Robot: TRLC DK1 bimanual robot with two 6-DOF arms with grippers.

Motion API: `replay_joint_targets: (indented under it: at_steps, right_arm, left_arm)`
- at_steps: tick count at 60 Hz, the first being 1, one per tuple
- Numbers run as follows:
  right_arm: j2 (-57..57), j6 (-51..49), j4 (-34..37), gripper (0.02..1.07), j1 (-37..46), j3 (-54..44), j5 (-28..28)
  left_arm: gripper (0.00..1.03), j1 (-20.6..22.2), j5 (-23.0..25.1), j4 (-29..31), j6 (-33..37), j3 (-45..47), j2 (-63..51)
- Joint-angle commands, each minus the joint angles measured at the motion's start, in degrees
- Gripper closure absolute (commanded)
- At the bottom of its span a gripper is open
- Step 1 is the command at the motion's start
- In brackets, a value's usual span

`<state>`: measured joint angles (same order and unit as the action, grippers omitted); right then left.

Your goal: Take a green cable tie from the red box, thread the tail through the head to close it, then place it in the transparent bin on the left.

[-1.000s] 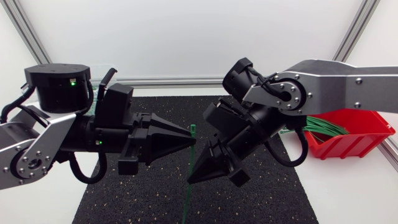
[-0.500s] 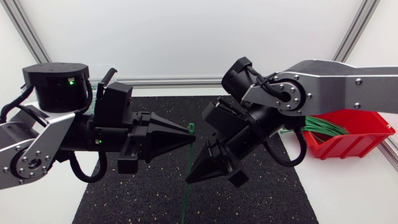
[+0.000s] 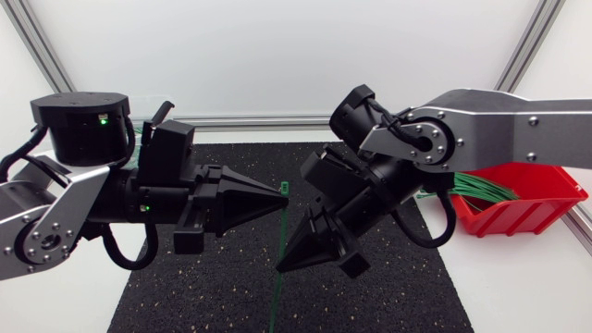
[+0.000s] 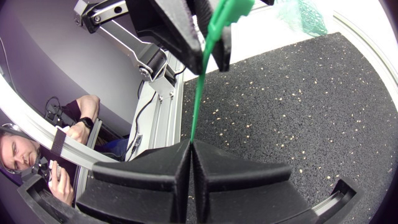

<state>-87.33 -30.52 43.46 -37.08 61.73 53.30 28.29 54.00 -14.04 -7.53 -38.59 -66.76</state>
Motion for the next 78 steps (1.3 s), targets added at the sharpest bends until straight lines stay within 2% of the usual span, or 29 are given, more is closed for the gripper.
replay_joint_targets:
  at_steps: [1,20,22,28,31,37,40,52,58,66,69,74,78]
  right_arm:
    - [-0.2,-0.7,-0.2,1.01,-0.1,-1.4,-0.1]
    - [0.8,-0.5,-1.6,1.00,-0.4,-2.8,-0.7]
    - [1.2,-0.4,-1.9,0.95,-0.4,-3.2,-0.7]
    - [2.8,-0.4,-2.0,0.68,-0.4,-4.3,-1.9]
    - [3.6,-0.4,-2.0,0.47,-0.1,-4.9,-2.7]
    - [4.4,-0.4,-2.0,0.14,1.0,-5.7,-3.7]
    - [4.7,-0.5,-1.9,0.06,1.7,-6.1,-3.7]
    - [7.3,-3.1,-3.5,0.06,3.8,-7.8,-5.8]
    - [10.6,-3.8,-6.6,0.06,3.2,-9.8,-6.5]
    - [11.7,-6.9,-5.9,0.06,1.0,-10.4,-6.8]
    - [11.7,-7.4,-6.6,0.06,0.3,-11.1,-12.1]
    - [11.2,-8.0,-6.6,0.06,-0.4,-10.7,-14.8]
    - [11.2,-10.2,-6.2,0.06,-1.2,-9.7,-23.1]
  left_arm:
    - [0.99,0.0,0.7,-0.8,-0.7,1.4,0.8]
    - [1.00,1.0,0.8,0.0,-1.1,0.9,0.3]
    - [1.00,0.7,0.8,0.0,-1.1,0.9,0.3]
    - [1.00,-0.5,0.8,0.4,-1.1,0.6,0.5]
    - [1.00,-1.2,0.8,0.6,-1.1,0.5,0.8]
    - [1.00,-2.7,0.8,2.4,-1.1,0.1,1.4]
    - [1.00,-3.3,0.8,3.1,-1.1,0.0,1.5]
    - [1.00,-6.4,1.1,6.1,-0.5,-1.1,3.0]
    - [1.00,-8.6,1.2,6.4,-0.5,-1.3,3.8]
    - [1.00,-11.1,3.7,7.8,-0.5,-2.1,3.7]
    - [1.00,-12.2,4.5,7.8,-0.5,-2.3,3.7]
    - [1.00,-14.4,6.3,7.9,-0.5,-2.9,3.0]
    - [1.00,-15.4,8.0,8.0,-0.4,-3.2,2.1]
